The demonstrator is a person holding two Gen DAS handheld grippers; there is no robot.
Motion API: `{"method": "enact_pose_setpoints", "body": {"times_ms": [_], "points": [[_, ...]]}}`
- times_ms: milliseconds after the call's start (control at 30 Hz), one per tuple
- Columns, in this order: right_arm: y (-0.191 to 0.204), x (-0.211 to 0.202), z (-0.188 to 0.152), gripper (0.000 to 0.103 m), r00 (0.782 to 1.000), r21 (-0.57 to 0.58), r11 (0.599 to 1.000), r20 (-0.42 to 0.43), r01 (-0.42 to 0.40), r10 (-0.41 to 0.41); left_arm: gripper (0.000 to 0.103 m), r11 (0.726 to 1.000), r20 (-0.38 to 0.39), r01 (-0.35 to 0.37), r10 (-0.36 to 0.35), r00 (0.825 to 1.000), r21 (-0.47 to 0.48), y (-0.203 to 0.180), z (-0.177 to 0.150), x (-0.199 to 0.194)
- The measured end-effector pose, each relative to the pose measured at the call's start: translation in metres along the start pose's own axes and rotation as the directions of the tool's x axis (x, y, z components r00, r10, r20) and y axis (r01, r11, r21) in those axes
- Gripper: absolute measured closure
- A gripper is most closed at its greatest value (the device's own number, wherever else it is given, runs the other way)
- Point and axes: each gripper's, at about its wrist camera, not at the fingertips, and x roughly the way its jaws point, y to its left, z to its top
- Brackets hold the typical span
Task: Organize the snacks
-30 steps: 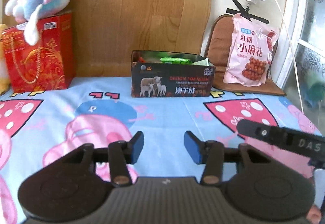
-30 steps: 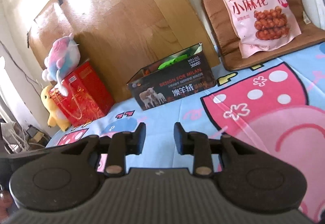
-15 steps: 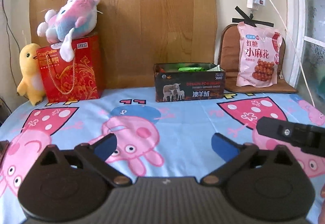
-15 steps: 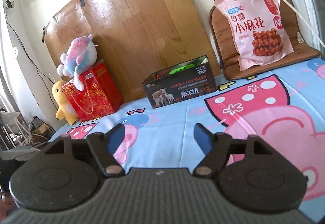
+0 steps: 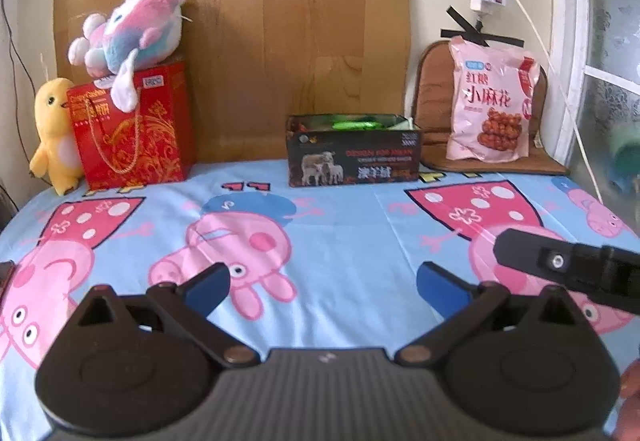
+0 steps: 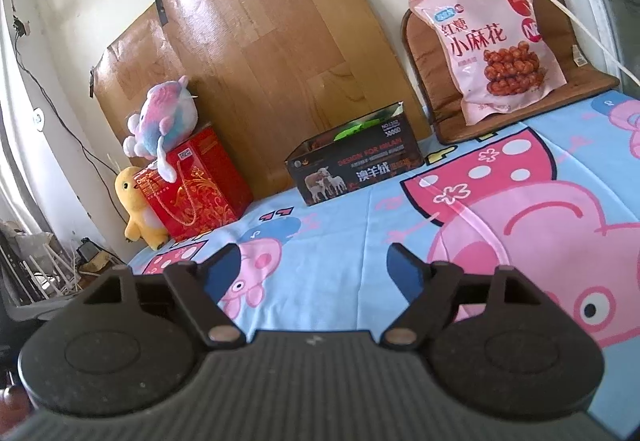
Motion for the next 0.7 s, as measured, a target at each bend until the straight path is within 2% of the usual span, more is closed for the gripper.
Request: {"method": "enact_pose_setpoints", "body": {"times_ms": [133,333,700], "points": [[-0.006,-0.002,-0.001,0.02,1.0,0.019,1.0,0.001,0.007,-0.007,0.0,1.0,-0.007,0.024,-0.024,1.0,0.002,-0.004,-0.002,0.0],[-0.011,-0.003,-0.004,0.019,1.0,0.038,0.999,0.001,0.013,-0.013,0.0,0.998,0.008,-0.055,0.054,0.998,0.028,-0.012,-0.005,-0.001],[-0.009,-0.007,-0.007,0.018,1.0,0.024,1.0,0.011,0.014,-0.014,0.0,0.993,0.035,-0.1,0.099,0.995,0.054,-0.016,-0.006,-0.007]]}}
